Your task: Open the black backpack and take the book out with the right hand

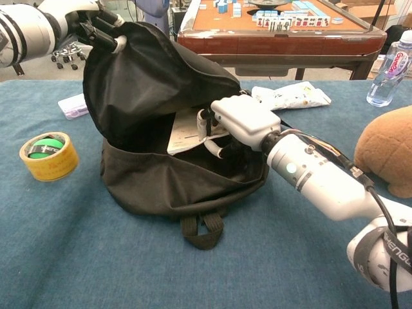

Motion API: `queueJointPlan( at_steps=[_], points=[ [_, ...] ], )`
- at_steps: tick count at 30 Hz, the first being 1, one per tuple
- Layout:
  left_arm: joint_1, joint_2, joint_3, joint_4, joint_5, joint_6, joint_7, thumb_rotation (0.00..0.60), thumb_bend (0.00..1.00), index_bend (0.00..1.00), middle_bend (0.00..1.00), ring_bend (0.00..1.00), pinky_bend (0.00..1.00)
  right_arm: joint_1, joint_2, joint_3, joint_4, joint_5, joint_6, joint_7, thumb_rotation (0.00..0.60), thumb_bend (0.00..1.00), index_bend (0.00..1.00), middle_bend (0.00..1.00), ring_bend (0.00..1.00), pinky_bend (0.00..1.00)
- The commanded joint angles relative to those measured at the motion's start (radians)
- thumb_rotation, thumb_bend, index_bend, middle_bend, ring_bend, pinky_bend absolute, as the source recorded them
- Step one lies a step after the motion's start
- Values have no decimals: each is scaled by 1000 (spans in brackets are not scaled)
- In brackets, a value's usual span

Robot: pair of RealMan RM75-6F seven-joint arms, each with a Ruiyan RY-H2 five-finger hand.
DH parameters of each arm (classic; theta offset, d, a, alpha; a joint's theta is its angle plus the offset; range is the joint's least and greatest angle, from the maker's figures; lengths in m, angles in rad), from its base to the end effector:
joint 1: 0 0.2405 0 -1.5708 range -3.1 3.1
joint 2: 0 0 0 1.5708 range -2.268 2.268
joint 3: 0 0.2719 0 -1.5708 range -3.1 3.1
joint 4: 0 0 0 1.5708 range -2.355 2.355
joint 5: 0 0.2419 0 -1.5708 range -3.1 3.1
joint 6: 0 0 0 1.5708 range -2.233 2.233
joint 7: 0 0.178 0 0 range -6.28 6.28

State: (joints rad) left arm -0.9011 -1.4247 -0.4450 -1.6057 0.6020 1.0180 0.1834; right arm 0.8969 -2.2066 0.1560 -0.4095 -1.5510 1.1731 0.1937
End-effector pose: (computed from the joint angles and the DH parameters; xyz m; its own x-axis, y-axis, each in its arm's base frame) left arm -0.0855 0.4682 0.0299 -0.0964 0.1933 0.9764 0.9920 -0.0613 0.1100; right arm -0.1043 -0.4204 -0.1665 0.3804 0.0162 0.9247 -0.7483 -0.5821 0.3181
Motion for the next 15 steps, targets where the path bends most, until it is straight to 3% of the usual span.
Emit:
queueJointPlan(
  at_steps=[1,9,15],
  points=[
    [0,1,0,-1,0,2,0,600,589,652,507,464,356,11,-10,11,19,10,5,-5,600,448,685,527,426,451],
    [4,7,3,-1,-2,-1,-8,600,589,651,507,464,356,1,7,2,10,0,76,26,600,467,808,612,541,544],
    [6,9,11,-6,9,-4,-10,600,588,643,507,464,356,-22,78,-23,-74,-35,173,19,600,475,848,648,605,625]
  ],
)
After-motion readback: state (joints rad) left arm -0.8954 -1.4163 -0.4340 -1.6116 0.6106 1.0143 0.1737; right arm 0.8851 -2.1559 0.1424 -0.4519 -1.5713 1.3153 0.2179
